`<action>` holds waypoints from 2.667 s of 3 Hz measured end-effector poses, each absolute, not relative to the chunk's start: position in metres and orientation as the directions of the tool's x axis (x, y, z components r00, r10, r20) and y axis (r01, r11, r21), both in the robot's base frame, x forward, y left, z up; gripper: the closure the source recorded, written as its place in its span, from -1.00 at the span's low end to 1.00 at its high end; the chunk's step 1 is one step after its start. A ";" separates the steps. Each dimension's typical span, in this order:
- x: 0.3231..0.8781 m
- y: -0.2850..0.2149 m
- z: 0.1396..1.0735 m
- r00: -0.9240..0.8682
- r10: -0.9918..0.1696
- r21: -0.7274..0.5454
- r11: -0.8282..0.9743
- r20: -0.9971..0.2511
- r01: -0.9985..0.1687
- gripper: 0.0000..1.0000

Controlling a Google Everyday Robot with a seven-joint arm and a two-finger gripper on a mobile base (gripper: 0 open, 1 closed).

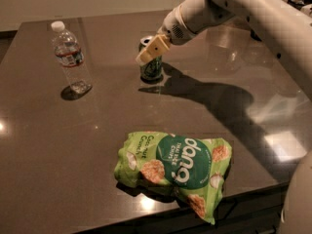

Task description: Move green can near green rice chip bag

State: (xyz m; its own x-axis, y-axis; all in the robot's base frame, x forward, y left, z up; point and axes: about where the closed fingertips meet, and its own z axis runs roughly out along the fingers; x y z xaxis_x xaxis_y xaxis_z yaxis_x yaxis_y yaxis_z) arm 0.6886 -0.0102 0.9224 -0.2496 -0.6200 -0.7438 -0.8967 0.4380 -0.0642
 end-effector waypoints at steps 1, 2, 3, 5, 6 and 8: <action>0.684 -0.010 0.925 -0.242 -0.599 -0.049 0.427 -0.763 -0.903 -0.01; 0.675 -0.011 0.934 -0.223 -0.585 -0.052 0.416 -0.780 -0.908 0.46; 0.644 -0.012 0.950 -0.188 -0.572 -0.063 0.389 -0.799 -0.919 0.91; 0.571 -0.014 0.954 -0.148 -0.575 -0.064 0.333 -0.804 -0.941 1.00; 0.545 -0.015 0.946 -0.133 -0.591 -0.075 0.313 -0.796 -0.947 1.00; 0.509 -0.019 0.928 -0.098 -0.621 -0.111 0.289 -0.778 -0.951 0.70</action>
Offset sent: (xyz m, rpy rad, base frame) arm -0.0243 -0.0084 0.0269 0.0819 -0.0362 0.0338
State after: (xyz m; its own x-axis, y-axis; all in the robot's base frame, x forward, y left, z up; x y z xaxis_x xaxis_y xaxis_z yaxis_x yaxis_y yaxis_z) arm 0.5094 -0.0187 0.9280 -0.0979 -0.6209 -0.7777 -0.9511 0.2886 -0.1106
